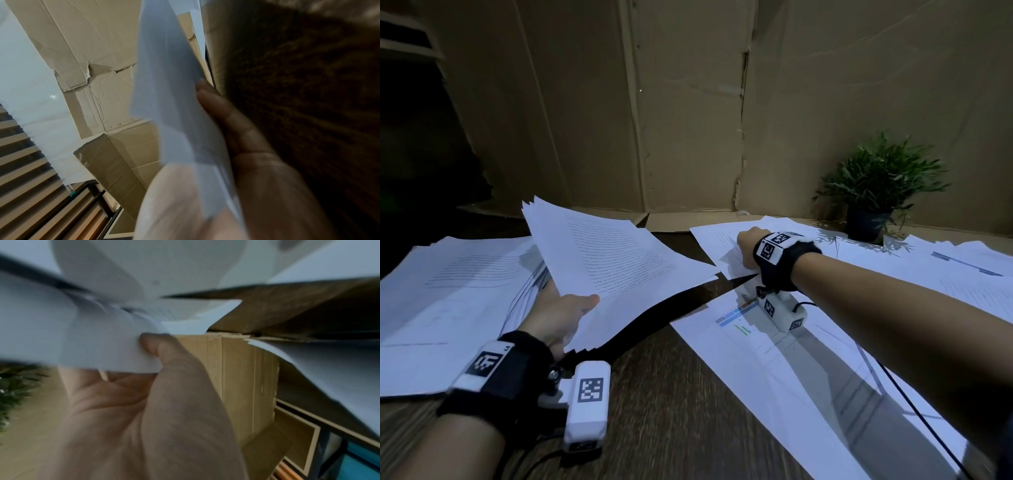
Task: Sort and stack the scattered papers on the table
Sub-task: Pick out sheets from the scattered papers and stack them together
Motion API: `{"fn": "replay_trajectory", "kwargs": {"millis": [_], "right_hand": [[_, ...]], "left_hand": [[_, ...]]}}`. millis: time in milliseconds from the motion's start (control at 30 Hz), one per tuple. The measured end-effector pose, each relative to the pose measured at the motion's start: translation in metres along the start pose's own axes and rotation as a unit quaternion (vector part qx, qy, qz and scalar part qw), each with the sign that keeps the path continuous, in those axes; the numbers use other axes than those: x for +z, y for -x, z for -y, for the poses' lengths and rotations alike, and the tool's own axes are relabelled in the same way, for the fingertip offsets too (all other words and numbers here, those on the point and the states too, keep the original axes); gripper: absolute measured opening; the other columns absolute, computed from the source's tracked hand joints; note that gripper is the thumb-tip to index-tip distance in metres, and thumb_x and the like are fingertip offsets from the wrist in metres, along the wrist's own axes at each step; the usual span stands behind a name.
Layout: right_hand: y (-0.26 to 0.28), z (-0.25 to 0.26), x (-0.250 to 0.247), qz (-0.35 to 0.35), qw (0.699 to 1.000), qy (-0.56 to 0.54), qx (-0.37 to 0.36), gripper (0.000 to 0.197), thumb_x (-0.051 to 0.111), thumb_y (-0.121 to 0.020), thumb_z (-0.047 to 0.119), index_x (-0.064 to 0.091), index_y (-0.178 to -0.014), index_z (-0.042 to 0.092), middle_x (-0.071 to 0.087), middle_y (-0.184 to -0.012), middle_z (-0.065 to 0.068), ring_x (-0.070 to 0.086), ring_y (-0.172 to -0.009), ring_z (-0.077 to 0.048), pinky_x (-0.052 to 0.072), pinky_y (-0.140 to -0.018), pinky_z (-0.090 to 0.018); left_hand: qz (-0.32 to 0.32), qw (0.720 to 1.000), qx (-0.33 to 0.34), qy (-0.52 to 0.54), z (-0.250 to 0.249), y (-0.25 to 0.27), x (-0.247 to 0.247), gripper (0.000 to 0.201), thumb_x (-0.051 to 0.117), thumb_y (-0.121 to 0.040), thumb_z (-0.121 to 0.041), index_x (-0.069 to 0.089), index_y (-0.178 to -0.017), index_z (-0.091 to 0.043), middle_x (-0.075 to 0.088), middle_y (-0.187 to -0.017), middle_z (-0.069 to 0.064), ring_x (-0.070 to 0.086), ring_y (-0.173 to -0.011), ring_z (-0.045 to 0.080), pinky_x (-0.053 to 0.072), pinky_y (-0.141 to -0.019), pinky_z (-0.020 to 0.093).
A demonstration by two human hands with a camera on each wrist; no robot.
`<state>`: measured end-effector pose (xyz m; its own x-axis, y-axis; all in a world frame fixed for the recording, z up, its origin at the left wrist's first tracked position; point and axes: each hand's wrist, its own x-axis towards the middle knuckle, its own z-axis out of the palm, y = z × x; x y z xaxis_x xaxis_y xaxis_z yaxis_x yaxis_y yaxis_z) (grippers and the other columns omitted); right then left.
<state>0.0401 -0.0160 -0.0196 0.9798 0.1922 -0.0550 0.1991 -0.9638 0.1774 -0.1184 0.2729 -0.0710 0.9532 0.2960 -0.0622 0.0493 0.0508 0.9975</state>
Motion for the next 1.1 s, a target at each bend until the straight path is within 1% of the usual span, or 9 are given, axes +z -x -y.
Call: {"fn": "replay_trajectory", "kwargs": {"millis": [167,267,367,667,767,833,933,1000,1100], "right_hand": [[0.032,0.004,-0.044,-0.127,0.983,-0.124,0.039,0.045,0.048,-0.093,-0.004,0.052,-0.135,0.009,0.058,-0.118,-0.018,0.055,-0.096,-0.034,0.046,-0.077,-0.037],[0.065,0.028,-0.054,-0.223,0.948,-0.17,-0.148,0.042,0.041,-0.089,-0.011,0.063,-0.114,0.016,0.056,-0.084,-0.004,0.047,-0.082,-0.029,0.033,-0.072,-0.031],[0.086,0.06,-0.035,-0.137,0.915,-0.17,-0.338,0.037,0.045,-0.094,-0.004,0.068,-0.11,0.021,0.069,-0.089,0.004,0.056,-0.084,-0.025,0.038,-0.074,-0.03],[0.1,0.1,-0.014,-0.011,0.909,-0.107,-0.402,0.055,0.039,-0.095,-0.007,0.059,-0.138,0.021,0.065,-0.131,-0.005,0.055,-0.118,-0.031,0.045,-0.097,-0.042],[0.104,0.099,-0.022,0.049,0.893,-0.155,-0.419,0.042,0.043,-0.101,0.004,0.06,-0.137,0.019,0.065,-0.133,-0.003,0.059,-0.116,-0.02,0.044,-0.102,-0.036],[0.102,0.088,-0.032,0.128,0.878,-0.247,-0.39,0.031,0.053,-0.102,0.018,0.063,-0.132,0.017,0.065,-0.132,0.001,0.062,-0.106,-0.004,0.045,-0.099,-0.022],[0.073,0.062,-0.043,0.104,0.888,-0.391,-0.217,0.025,0.059,-0.097,0.032,0.071,-0.107,0.012,0.07,-0.107,-0.002,0.063,-0.093,-0.018,0.045,-0.081,-0.031],[0.044,0.041,-0.042,0.007,0.953,-0.276,-0.129,0.026,0.063,-0.093,0.029,0.067,-0.09,0.004,0.062,-0.087,-0.012,0.058,-0.084,-0.028,0.042,-0.071,-0.032],[0.024,0.027,-0.028,0.047,0.995,-0.09,-0.024,0.021,0.066,-0.085,0.034,0.062,-0.081,0.014,0.062,-0.081,-0.005,0.061,-0.075,-0.025,0.047,-0.063,-0.029]], "left_hand": [[0.004,1.0,0.013,-0.003,-0.004,0.005,0.003,0.044,0.048,-0.095,0.012,0.054,-0.124,-0.021,0.065,-0.117,0.003,0.06,-0.109,0.023,0.045,-0.089,0.033],[0.031,0.999,0.02,-0.009,-0.006,0.009,0.007,0.045,0.048,-0.095,0.012,0.053,-0.128,-0.019,0.065,-0.117,-0.001,0.061,-0.102,0.013,0.046,-0.078,0.024],[0.045,0.999,0.009,-0.011,-0.007,0.012,0.009,0.04,0.049,-0.098,0.004,0.053,-0.133,-0.016,0.068,-0.118,0.004,0.065,-0.103,0.02,0.051,-0.076,0.029],[0.024,0.995,0.022,-0.091,-0.011,0.014,0.012,0.034,0.033,-0.105,-0.041,0.048,-0.134,-0.031,0.064,-0.123,0.001,0.063,-0.108,0.025,0.049,-0.097,0.042],[0.042,0.994,0.028,-0.094,-0.009,0.013,0.011,0.03,0.047,-0.103,-0.028,0.053,-0.132,-0.023,0.065,-0.125,0.002,0.063,-0.111,0.024,0.048,-0.099,0.042],[0.062,0.994,0.034,-0.079,-0.005,0.011,0.01,0.042,0.051,-0.099,-0.001,0.049,-0.139,-0.015,0.063,-0.13,0.007,0.061,-0.117,0.026,0.049,-0.095,0.037],[0.064,0.996,0.035,-0.061,-0.001,0.009,0.008,0.052,0.048,-0.096,0.01,0.048,-0.139,-0.02,0.063,-0.131,0.002,0.058,-0.121,0.024,0.045,-0.101,0.039],[0.065,0.995,0.038,-0.059,0.0,0.008,0.007,0.052,0.048,-0.096,0.01,0.05,-0.135,-0.024,0.063,-0.13,0.0,0.057,-0.122,0.023,0.043,-0.104,0.04],[0.064,0.995,0.045,-0.059,0.001,0.007,0.009,0.051,0.048,-0.096,0.01,0.051,-0.131,-0.026,0.063,-0.128,-0.001,0.057,-0.12,0.022,0.044,-0.1,0.037]]}}
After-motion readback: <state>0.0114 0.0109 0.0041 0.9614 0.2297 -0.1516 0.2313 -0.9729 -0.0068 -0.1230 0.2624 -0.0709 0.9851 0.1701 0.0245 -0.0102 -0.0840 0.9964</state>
